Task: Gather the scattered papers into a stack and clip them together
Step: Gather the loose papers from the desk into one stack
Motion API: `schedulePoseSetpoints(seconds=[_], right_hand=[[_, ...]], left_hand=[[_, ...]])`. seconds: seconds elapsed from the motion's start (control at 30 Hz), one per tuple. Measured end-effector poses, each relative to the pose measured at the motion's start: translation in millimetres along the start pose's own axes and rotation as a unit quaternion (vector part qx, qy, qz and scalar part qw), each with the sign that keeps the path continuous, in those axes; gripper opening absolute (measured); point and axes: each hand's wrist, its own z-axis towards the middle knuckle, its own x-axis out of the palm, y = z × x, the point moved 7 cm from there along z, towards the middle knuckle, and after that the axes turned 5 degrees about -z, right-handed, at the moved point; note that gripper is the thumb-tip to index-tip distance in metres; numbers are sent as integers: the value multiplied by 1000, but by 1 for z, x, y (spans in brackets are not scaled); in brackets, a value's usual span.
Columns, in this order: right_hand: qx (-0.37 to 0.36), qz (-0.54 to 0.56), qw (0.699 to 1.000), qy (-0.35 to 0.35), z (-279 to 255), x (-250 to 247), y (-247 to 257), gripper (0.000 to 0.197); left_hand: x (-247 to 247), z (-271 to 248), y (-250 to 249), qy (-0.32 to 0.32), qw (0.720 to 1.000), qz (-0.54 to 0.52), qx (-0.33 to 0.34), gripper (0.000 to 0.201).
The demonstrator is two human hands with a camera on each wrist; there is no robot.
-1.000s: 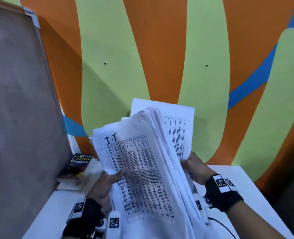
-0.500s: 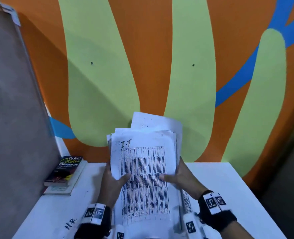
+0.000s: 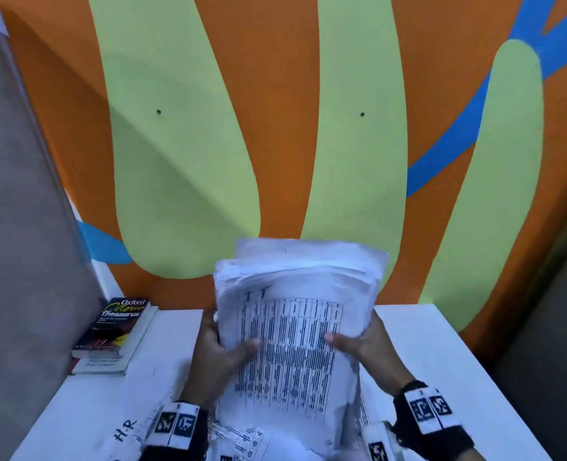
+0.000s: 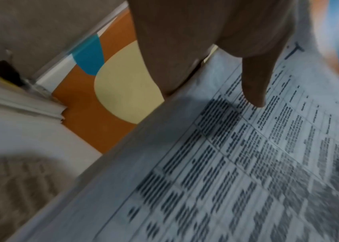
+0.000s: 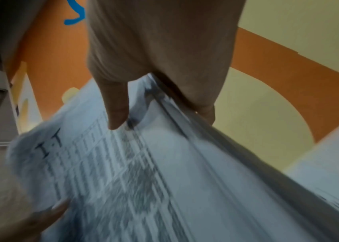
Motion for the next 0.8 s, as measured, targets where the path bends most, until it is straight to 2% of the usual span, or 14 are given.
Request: schedulePoseSetpoints(seconds=[0.03,0.1,0.2,0.27,0.33,0.43,0.5,0.6,0.67,0.73,0.8], right_hand=[[2,0,1000,-5,-2,2,-5,70],[3,-14,1000,-18,-1,9,-6,60],[-30,-56,997,-33,11,12,12,47],[-66,-59,995,-54,22,6,28,49],[-88,-37,993,-75,29,-3,38,55],[-87,-13,992,-91,28,-7,26,70],[-68,-6,992,-104,22,-3,7,70],[-57,-23,990,-126,19,0,-5,51],[-69,-27,986,-147,23,-2,6,37],[-111,-42,978,-169,26,-7,23,30],[-141,-64,971,-181,24,-9,35,32]], left_hand=[[2,-2,6,-12,1000,2,-1,64],[4,-2,8,-49,998,33,5,57],[6,8,-16,-104,991,60,52,34],[6,18,-34,-122,988,66,70,36],[4,25,-40,-120,990,43,66,29],[4,30,-21,-81,995,43,40,48],[7,27,-6,-75,995,55,21,43],[17,23,-7,-92,992,79,39,15],[21,24,-28,-111,989,63,70,16],[22,26,-52,-120,988,8,96,22],[24,27,-65,-117,987,-3,109,27]])
